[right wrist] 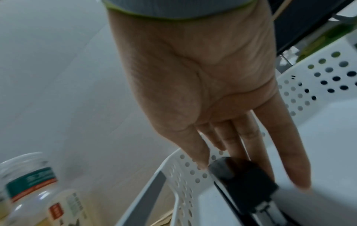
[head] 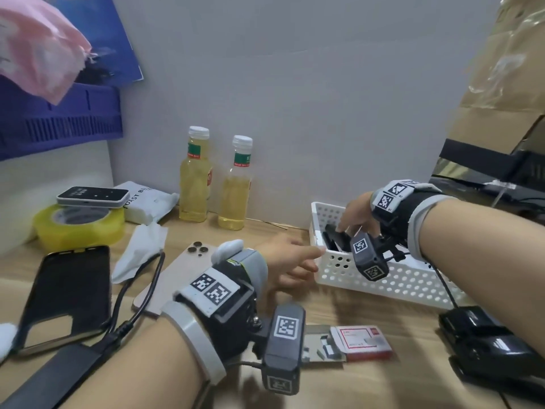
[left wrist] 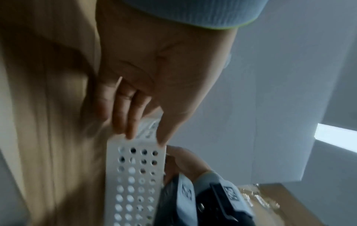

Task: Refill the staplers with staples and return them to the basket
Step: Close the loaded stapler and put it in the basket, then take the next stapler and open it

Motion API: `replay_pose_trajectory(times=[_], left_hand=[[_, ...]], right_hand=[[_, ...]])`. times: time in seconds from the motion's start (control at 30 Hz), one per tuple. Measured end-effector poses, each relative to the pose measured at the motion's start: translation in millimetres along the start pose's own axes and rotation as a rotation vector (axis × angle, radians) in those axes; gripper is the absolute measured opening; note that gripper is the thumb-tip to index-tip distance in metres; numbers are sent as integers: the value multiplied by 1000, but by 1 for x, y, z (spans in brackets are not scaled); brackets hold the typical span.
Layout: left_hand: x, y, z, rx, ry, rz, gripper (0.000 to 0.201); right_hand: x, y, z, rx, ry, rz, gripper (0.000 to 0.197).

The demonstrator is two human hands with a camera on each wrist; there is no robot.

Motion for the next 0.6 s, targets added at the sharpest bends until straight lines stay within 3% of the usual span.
replay_pose_trajectory(times=[0.13, 0.23, 0.33, 0.43, 0.6], left_hand=[[-37, -4, -5, 407, 148, -103, 48], [-67, -30, 5, 822, 188, -201, 65], [-76, -58, 9, 1011, 172, -259, 80], [-82, -88, 3, 1145, 123, -242, 73], [-85, -125, -7, 1127, 19, -265, 61]], right_hand=[[-21, 0, 3, 84, 76, 78, 28], [-59, 1, 7, 113, 295, 199, 24], [-94, -16, 18, 141, 430, 128, 20], [-129, -38, 55, -4, 352, 51, 15], [-167, -52, 133, -351, 73, 51, 18]])
Point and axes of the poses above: each hand's wrist, its own x-axis towards the middle knuckle, its own y-axis out of the back of the hand, z = x × y, the point moved 6 cm from there along x, towards the middle knuckle, and after that the axes turned 11 degrees about -z, right-handed, at the moved point
